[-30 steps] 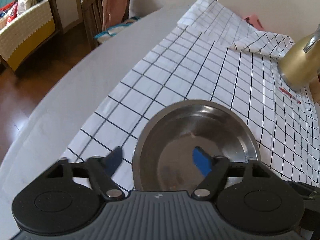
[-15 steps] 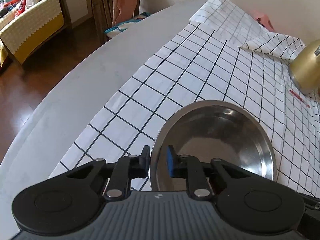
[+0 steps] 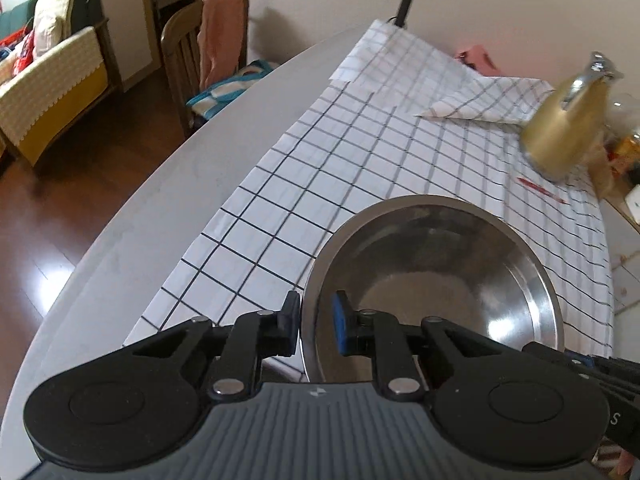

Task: Organize plates and bowls
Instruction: 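Lift the steel bowl with the left gripper and carry it toward the plate stack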

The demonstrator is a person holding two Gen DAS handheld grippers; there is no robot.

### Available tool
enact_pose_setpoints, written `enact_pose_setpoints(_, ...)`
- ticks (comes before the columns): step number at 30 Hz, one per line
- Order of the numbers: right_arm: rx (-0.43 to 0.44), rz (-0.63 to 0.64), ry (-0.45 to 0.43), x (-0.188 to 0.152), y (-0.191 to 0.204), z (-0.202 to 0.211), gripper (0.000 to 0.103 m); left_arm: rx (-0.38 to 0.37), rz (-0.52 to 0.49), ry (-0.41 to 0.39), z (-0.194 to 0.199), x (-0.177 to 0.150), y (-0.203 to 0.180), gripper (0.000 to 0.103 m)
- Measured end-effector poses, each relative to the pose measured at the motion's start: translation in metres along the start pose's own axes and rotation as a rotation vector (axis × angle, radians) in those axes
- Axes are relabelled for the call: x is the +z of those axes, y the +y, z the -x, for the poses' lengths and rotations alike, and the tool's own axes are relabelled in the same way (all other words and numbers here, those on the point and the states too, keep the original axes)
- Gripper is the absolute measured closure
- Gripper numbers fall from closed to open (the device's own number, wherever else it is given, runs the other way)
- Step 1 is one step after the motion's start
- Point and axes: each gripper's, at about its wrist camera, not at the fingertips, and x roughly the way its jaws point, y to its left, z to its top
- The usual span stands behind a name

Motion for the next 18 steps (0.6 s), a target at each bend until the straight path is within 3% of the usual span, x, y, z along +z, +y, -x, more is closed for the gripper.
enact_pose_setpoints(8,0.015,0.018,-0.017,-0.026,-0.003,0.059,0.088,-0.028,-0.069,-0.045,0.067,-0.038,-0.016,0.086)
enact_pose_setpoints(18,0.015,0.052,0.016,-0.072,-0.002,0.105,0.088,-0.076,-0.140,-0.020,0.117,-0.092,-0.017,0.086)
